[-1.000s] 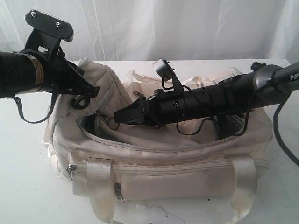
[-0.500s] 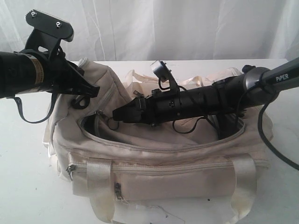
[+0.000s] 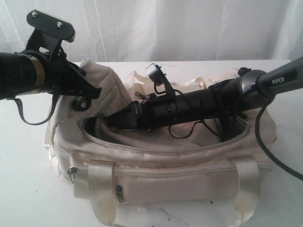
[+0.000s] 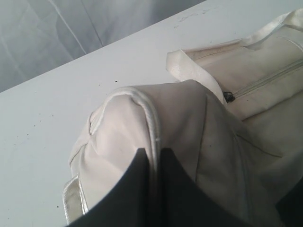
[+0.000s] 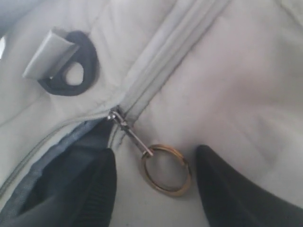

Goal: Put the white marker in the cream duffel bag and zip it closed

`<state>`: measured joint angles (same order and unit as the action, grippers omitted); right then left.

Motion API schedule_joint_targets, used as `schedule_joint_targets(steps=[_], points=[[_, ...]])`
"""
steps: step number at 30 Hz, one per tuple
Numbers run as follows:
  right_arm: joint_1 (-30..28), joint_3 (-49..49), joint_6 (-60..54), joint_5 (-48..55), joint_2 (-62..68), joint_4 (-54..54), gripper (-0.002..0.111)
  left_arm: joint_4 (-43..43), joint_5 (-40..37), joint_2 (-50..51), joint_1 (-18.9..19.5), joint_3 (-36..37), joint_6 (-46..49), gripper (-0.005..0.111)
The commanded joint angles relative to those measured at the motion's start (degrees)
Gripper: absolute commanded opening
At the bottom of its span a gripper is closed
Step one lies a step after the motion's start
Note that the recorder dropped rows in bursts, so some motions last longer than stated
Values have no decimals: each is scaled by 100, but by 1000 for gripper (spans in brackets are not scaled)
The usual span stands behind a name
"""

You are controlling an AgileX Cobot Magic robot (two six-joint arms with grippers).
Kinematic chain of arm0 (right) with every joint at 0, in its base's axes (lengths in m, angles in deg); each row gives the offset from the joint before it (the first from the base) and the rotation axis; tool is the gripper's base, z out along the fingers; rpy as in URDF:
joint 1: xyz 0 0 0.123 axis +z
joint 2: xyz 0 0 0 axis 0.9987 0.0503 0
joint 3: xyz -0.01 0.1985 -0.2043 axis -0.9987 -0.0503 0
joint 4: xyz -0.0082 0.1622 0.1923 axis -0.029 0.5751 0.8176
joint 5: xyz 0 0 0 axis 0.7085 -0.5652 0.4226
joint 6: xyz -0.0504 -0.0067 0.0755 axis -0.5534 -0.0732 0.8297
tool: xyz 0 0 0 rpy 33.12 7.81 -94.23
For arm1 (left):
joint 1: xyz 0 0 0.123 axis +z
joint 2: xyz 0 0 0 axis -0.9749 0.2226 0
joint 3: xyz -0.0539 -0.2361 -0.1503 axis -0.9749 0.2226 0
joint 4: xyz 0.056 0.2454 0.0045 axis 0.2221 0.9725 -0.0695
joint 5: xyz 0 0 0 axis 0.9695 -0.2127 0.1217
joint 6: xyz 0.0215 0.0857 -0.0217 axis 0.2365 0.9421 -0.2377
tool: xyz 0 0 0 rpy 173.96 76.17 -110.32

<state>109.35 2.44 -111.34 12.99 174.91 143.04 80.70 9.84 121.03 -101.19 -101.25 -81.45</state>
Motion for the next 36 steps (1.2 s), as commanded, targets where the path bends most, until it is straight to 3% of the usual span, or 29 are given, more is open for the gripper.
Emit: schedule_joint_targets(steps=[1, 7, 13, 36], points=[[21, 24, 6, 82, 12, -39, 46, 92, 37, -111, 9, -72, -48, 0], [21, 24, 6, 340, 12, -13, 24, 92, 37, -111, 9, -72, -48, 0], [21, 24, 45, 596, -38, -40, 10, 92, 37, -111, 9, -72, -48, 0], [-5, 24, 415, 769, -927, -1043, 7, 92, 37, -111, 9, -72, -48, 0]])
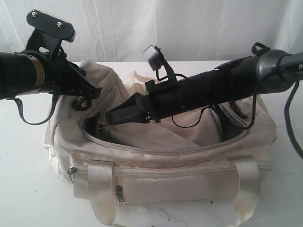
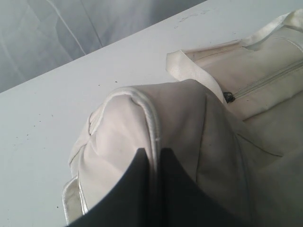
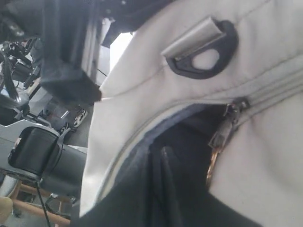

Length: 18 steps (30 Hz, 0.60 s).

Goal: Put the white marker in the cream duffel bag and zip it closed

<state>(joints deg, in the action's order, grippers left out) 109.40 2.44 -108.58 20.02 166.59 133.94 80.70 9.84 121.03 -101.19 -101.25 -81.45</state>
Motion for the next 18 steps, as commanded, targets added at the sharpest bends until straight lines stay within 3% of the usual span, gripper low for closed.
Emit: schedule_joint_targets(steps=[1, 9, 18], points=[[-10, 24, 149, 65, -94, -165, 7, 92, 37, -111, 9, -72, -59, 0], [1, 24, 447, -204, -94, -517, 31, 92, 59, -111, 9, -72, -69, 0], [108, 24, 461, -675, -94, -520, 32, 92, 95, -111, 9, -72, -69, 0]])
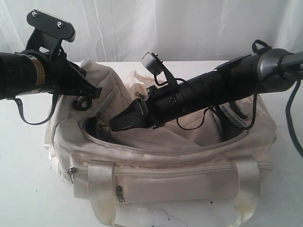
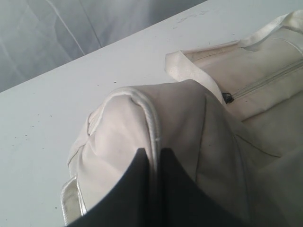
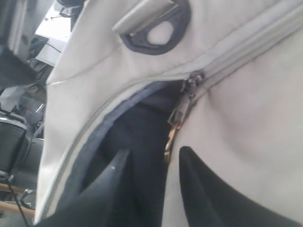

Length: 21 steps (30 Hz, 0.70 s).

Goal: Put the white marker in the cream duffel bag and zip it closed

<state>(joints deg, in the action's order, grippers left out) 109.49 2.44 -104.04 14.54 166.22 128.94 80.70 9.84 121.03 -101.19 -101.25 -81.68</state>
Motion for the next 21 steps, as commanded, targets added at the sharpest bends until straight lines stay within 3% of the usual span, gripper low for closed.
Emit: schedule_joint_targets(steps=[1, 21], points=[[127, 24, 7, -209, -58, -20, 32, 92, 95, -111, 9, -72, -46, 0], [536, 24, 7, -1054, -45, -16, 32, 92, 140, -111, 9, -72, -46, 0]])
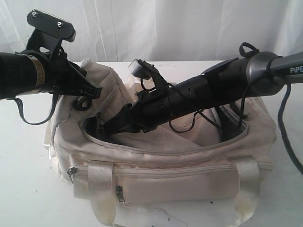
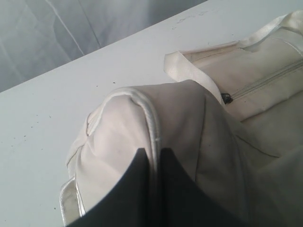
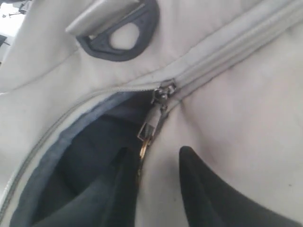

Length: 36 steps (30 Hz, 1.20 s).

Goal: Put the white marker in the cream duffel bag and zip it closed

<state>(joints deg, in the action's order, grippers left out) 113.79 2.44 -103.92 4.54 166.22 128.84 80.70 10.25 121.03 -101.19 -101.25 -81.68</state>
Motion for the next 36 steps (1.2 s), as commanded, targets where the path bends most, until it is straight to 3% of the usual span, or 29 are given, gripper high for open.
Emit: schedule_joint_targets(steps=[1, 9, 17, 31, 36], points=[[136, 24, -5, -85, -45, -20, 32, 92, 99, -111, 9, -72, -46, 0], [247, 24, -45, -419, -22, -20, 29, 92, 98, -126, 9, -72, -46, 0], [226, 119, -45, -103, -128, 90, 0, 92, 98, -216, 9, -72, -46, 0], [-103, 119, 873, 1613, -1340, -894, 0, 92, 122, -215, 9, -72, -46, 0], [-103, 119, 965, 1613, -1365, -992, 0, 92, 122, -215, 9, -72, -46, 0]])
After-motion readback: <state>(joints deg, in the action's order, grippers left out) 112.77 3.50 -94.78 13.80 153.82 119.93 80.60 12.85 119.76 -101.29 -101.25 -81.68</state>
